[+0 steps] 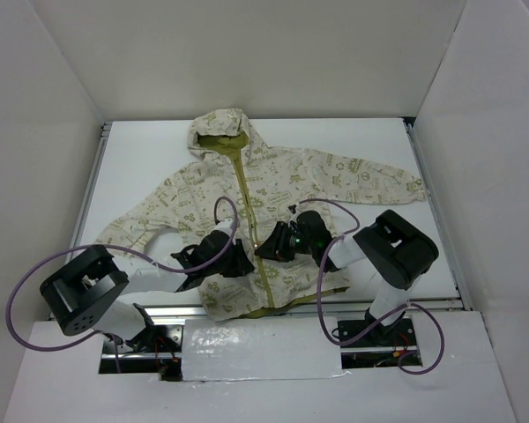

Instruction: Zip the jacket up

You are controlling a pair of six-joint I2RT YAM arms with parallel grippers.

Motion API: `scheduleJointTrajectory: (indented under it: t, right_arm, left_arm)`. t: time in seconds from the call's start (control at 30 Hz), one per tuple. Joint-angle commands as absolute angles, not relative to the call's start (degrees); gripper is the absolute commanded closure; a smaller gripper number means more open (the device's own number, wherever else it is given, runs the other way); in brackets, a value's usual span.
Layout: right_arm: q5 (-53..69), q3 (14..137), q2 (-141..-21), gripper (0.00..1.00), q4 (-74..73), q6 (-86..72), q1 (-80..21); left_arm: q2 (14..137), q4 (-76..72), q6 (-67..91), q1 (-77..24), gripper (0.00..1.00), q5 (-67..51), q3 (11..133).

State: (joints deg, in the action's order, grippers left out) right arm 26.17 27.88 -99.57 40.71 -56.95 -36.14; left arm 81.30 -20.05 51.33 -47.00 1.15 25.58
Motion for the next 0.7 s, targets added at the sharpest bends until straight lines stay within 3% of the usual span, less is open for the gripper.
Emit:
scheduleJointTrajectory:
  t: [0.0, 0.13, 0.27, 0.67]
  right_arm:
    - [25.8, 29.9, -99.1, 0.59, 41.3, -57.6, -37.0]
    - [24.3, 30.6, -98.8, 0.59, 39.8, -58.7, -38.0]
    - [23.4, 30.5, -98.7, 0.59, 39.8, -60.7, -38.5]
    - [20.6, 31.2, -99.8, 0.59, 39.3, -66.2, -39.3]
  left_arm:
    - [82.7, -24.0, 50.9, -46.8, 0.73, 0.5, 24.9]
    - [83.0, -24.1, 50.8, -46.8, 0.92, 0.4, 25.0]
    - [82.7, -24.2, 50.5, -46.8, 0.99, 0.5, 24.9]
    - [82.7, -25.8, 50.4, -46.8, 1.0, 0.5, 24.1]
